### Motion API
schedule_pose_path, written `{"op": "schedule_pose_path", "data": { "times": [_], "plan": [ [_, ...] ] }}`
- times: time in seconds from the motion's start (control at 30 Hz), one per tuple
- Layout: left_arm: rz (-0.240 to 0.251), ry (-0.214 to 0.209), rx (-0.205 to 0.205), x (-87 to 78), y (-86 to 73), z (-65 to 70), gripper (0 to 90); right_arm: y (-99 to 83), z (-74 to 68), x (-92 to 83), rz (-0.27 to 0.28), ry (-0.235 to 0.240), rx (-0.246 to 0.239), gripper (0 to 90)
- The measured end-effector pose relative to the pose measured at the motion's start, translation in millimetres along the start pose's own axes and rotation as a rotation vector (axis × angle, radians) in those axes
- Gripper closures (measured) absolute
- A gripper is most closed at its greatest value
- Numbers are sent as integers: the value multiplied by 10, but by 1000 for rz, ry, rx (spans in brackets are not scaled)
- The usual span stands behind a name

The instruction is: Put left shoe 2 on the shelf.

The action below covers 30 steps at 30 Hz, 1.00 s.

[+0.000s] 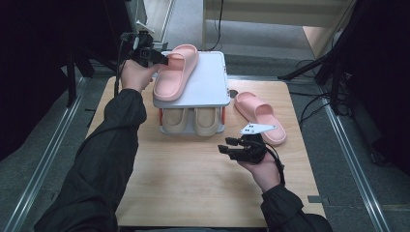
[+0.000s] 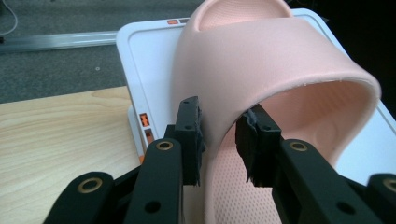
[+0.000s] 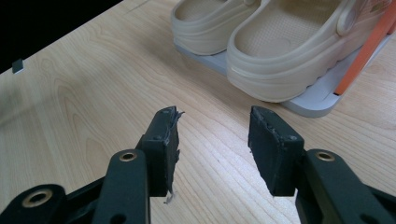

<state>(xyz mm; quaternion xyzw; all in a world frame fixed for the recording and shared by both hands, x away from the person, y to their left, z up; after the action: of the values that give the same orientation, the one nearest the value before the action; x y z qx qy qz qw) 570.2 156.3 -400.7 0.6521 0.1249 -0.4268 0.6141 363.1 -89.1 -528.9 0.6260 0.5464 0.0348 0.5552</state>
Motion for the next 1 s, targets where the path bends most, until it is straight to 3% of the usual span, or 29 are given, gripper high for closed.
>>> {"op": "schedule_pose_path", "data": {
  "times": [0.6, 1.0],
  "plan": [
    [10, -36, 17, -64, -33, 28, 663, 6, 1, 10, 2, -3, -8, 536],
    [57, -44, 33, -388, -32, -27, 607, 38, 57, -40, 17, -12, 5, 536]
  ]
}}
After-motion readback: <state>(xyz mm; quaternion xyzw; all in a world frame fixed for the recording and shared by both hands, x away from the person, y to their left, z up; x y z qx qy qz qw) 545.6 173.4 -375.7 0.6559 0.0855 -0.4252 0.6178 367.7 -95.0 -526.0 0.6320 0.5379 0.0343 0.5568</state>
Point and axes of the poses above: each handheld gripper's, and its own axes: x roughly forward along the jaws, y roughly out of its top, z roughly to its right, the point moved 10 cm from there along x, roughly forward along the jaws, and after that the axes turned 11 degrees about x, right-handed, at the moved point
